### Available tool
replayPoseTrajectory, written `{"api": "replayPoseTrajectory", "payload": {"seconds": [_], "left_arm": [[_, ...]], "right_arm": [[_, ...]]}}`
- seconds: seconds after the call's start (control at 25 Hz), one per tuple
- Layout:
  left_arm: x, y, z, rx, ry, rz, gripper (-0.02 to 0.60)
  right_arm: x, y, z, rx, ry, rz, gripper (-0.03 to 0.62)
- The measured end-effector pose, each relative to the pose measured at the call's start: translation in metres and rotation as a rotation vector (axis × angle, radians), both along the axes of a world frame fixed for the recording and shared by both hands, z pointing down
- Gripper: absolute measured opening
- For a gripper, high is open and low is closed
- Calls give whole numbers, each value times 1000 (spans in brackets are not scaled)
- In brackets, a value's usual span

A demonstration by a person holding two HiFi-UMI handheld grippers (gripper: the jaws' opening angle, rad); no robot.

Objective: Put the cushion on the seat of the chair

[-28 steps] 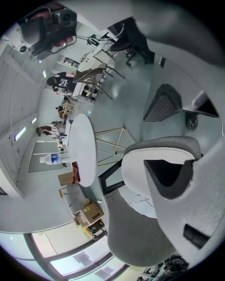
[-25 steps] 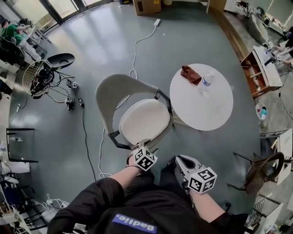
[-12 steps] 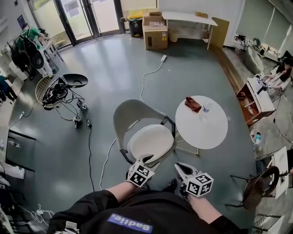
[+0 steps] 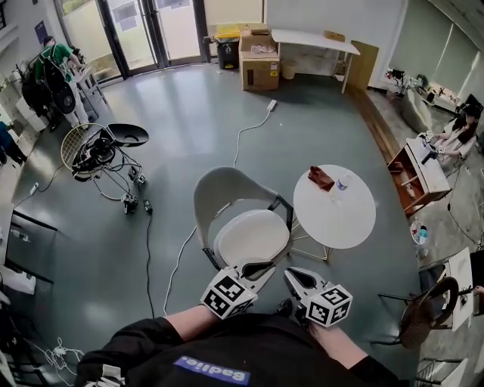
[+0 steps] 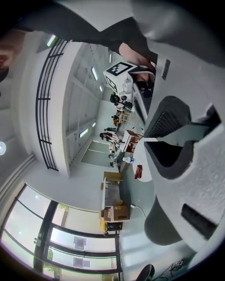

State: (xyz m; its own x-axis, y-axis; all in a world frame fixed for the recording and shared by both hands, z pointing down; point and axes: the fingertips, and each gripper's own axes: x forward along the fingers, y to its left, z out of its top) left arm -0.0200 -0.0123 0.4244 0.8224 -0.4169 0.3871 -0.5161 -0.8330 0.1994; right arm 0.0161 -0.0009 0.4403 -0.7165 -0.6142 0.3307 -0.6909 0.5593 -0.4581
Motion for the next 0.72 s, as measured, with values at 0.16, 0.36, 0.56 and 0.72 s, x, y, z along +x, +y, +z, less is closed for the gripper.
{"api": "replayPoseTrajectory", "payload": {"seconds": [0.16, 0.36, 0.56, 0.72], "left_arm": [[-5, 13, -12, 22, 21, 25, 18], [-14, 15, -19, 33, 46, 13, 18], [-15, 21, -17, 33, 54, 24, 18], [-17, 26, -15, 27, 53, 34, 18]], "right_arm": [[-10, 9, -5, 17, 8, -2, 40], [-18, 14, -6, 33, 12, -4, 40], [-26, 15, -12, 67, 18, -21, 40], [-35, 18, -15, 78, 29, -55, 40]]}}
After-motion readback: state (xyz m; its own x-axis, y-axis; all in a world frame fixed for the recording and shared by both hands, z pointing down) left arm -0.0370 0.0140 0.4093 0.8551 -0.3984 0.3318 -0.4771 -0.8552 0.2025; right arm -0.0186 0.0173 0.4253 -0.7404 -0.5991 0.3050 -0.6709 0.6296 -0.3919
